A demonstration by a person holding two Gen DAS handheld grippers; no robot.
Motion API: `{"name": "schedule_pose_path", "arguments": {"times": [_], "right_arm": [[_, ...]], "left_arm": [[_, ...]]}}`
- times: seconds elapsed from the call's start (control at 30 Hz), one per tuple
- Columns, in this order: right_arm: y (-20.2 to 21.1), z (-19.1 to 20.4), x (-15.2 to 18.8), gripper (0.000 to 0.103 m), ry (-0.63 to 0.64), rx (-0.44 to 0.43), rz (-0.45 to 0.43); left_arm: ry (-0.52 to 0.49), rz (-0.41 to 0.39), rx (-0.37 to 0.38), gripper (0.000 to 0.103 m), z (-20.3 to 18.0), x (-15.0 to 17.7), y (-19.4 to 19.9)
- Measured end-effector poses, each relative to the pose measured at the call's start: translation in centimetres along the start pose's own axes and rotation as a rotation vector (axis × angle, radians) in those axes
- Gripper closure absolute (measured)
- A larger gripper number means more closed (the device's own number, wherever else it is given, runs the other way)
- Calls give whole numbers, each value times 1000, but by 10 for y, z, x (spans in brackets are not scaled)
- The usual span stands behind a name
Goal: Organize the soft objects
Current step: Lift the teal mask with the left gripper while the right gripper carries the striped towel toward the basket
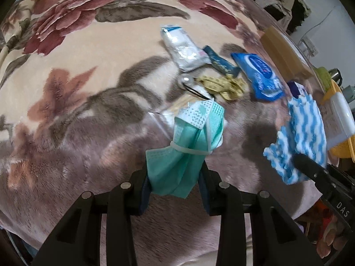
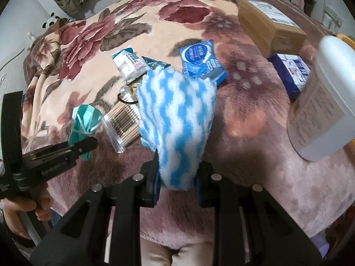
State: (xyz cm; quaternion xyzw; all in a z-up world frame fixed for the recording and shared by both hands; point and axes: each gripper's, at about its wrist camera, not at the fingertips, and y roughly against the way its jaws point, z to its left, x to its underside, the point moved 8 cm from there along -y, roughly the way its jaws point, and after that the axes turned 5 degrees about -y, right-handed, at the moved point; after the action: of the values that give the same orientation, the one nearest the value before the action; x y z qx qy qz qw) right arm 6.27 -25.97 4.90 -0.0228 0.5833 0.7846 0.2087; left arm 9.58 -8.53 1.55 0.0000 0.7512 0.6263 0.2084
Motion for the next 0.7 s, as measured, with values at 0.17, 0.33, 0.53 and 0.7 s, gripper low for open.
{"name": "schedule_pose_path", "arguments": {"times": [0.17, 0.33, 0.53, 0.7], "right_arm": [[13, -6, 4, 79, -8, 3, -13], [28, -11, 6, 79, -12, 0, -35], [42, -13, 6, 79, -15, -6, -60], [57, -16, 1, 79, -13, -12, -91]], "left_arm": [[-28, -21, -2, 65, -21, 0, 12], [-50, -38, -7, 65, -39, -3, 23], [-67, -55, -8, 65, -55, -8, 34], [-84, -72, -5, 65, -66, -15, 42]]}}
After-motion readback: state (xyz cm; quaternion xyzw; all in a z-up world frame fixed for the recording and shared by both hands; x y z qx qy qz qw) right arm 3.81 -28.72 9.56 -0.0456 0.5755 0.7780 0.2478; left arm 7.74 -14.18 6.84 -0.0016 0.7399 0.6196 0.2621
